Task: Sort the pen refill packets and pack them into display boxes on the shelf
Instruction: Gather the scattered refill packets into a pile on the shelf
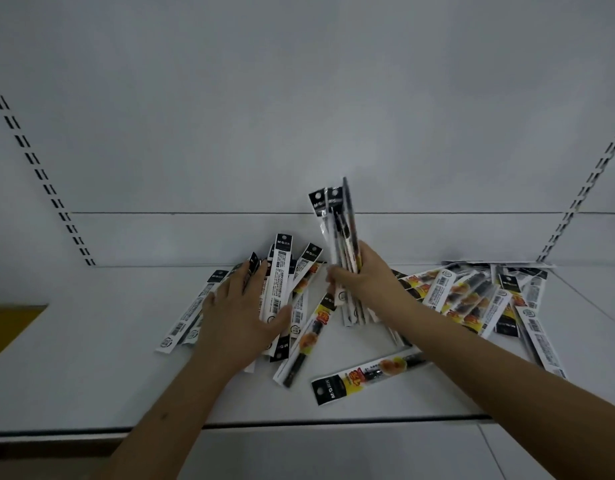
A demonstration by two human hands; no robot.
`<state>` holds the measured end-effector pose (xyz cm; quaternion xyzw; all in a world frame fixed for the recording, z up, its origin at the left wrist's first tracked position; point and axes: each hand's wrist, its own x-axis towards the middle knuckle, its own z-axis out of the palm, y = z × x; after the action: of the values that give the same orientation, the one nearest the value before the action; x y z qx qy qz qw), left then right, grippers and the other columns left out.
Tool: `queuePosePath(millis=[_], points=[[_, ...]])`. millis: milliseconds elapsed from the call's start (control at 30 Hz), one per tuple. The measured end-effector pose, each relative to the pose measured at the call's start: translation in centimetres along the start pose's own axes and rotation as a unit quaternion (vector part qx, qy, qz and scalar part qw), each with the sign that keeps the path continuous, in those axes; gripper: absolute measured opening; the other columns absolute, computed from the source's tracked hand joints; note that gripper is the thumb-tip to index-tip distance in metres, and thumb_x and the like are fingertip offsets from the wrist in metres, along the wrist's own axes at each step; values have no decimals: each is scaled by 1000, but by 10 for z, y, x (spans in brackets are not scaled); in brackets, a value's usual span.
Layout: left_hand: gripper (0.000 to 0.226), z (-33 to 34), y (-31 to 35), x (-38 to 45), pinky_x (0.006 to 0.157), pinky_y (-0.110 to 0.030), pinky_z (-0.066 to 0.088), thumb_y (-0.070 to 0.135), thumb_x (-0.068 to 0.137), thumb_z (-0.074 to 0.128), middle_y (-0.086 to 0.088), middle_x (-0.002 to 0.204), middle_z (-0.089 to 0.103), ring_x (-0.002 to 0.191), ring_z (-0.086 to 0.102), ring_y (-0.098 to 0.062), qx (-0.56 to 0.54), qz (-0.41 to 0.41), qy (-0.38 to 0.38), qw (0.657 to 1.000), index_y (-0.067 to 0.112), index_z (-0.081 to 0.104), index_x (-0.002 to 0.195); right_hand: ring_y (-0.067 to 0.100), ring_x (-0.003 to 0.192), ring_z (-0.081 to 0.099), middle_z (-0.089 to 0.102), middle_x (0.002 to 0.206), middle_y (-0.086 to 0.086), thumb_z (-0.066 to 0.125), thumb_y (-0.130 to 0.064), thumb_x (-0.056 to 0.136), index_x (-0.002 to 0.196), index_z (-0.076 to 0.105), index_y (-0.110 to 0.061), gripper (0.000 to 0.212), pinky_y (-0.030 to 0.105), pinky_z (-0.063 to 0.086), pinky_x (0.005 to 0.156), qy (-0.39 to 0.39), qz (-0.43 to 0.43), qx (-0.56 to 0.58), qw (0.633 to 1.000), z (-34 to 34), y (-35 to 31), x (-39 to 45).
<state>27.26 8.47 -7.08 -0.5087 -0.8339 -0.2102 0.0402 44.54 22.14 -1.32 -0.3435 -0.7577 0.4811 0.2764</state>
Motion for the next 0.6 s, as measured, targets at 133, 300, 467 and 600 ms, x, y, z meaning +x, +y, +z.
queuePosePath(millis=[133, 300, 467, 600], points=[[97, 1, 0, 0, 117, -52, 23, 81, 70, 19, 0, 163, 14, 147, 21, -25, 4, -3, -6, 1000, 35, 9, 155, 22, 67, 70, 71, 80, 13, 71, -15, 88, 110, 55, -4, 29, 34, 60, 63, -31, 115, 140, 983, 3, -22, 7], [96, 2, -1, 0, 116, -55, 22, 82, 72, 23, 0, 162, 16, 147, 21, -25, -14, -3, 5, 1000, 35, 12, 155, 19, 84, 65, 70, 96, 8, 72, -41, 85, 102, 62, -3, 43, 33, 54, 80, -115, 181, 51, 975, 3, -28, 3], [94, 4, -2, -1, 119, -56, 11, 82, 76, 27, -1, 162, 16, 149, 13, -25, -4, 20, 31, 999, 32, 18, 155, 6, 101, 60, 54, 134, -8, 64, -57, 83, 136, 48, -25, 64, 25, 49, 80, -101, -34, -285, 952, -25, -8, -33], [78, -3, 3, 2, 116, -56, 18, 74, 83, 39, -4, 152, 40, 143, 29, -28, 48, 110, 95, 988, 24, 48, 143, -1, 87, 57, 45, 119, -27, 65, -60, 79, 125, 52, -44, 51, 13, 46, 75, -277, -118, -361, 883, -48, 14, -72]])
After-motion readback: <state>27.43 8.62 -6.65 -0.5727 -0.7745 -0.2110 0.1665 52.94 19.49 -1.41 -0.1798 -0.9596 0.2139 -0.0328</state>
